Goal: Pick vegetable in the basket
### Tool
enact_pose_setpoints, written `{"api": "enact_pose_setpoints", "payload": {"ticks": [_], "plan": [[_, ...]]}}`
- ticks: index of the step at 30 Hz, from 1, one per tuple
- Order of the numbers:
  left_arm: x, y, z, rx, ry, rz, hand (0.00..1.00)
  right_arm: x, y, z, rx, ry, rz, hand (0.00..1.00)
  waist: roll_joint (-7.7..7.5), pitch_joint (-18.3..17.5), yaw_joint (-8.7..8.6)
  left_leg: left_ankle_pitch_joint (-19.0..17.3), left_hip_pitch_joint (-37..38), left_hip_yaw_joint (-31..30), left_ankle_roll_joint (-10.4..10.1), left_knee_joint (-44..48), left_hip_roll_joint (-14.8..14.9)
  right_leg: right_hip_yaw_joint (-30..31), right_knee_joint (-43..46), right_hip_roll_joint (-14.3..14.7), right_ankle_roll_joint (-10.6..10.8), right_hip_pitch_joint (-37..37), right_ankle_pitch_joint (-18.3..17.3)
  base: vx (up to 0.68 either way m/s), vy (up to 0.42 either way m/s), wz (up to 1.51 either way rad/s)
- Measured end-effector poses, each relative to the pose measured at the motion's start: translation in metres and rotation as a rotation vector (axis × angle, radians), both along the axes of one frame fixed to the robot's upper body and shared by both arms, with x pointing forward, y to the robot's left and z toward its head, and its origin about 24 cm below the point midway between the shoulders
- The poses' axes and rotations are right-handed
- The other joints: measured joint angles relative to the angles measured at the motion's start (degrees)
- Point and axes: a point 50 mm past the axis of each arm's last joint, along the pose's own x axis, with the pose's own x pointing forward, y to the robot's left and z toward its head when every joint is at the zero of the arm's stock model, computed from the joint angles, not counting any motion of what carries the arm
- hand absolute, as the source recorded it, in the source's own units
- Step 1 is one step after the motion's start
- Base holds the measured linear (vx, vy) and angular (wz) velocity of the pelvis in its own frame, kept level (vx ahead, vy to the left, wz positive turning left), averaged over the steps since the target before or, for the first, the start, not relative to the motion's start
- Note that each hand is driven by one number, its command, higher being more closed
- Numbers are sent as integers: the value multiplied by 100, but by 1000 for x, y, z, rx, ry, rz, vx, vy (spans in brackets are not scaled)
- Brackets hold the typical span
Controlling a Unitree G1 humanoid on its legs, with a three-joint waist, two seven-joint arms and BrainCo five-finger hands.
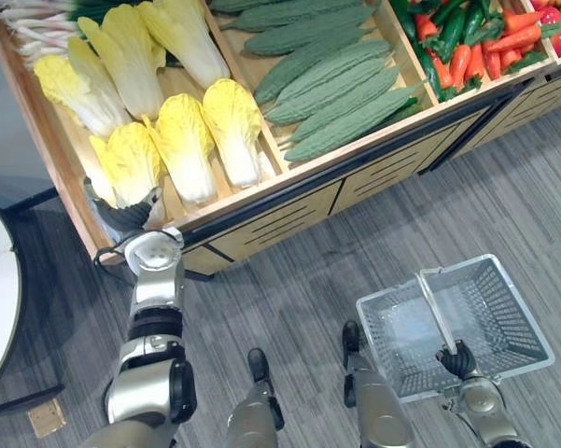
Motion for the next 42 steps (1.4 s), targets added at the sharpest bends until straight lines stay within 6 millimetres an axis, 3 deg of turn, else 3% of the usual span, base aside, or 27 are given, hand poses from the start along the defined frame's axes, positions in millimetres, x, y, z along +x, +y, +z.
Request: {"api": "enact_pose_setpoints", "payload": {"ticks": [4,28,29,36,42], "plan": [[1,1,-12,-21,56,-4,0,0,1,0,0,-3,3,100,1,1,1,-17,-4,28,-25,4,30,46,-9,38,-16,-28,20,-9,-5,-6],[19,23,10,-83,125,-10,0,5,10,2,11,-20,71,100,-53,178,20,-16,-34,186,-25,8,8,220,-194,41,-2,-82,210,-1,2,-3],[19,23,11,-82,128,-14,100,5,11,2,13,-20,72,100,-53,178,23,-16,-36,188,-25,8,7,222,-194,41,-3,-86,213,0,0,0],[21,36,25,-105,131,-5,100,6,14,2,13,-13,100,100,-65,184,59,-10,-125,208,-25,8,1,254,-214,32,11,-182,264,1,1,-1],[22,37,24,-152,126,-18,100,6,15,2,21,-7,114,100,-79,191,72,-9,-107,257,-24,8,0,292,-222,34,7,-183,294,6,5,-2]]}}
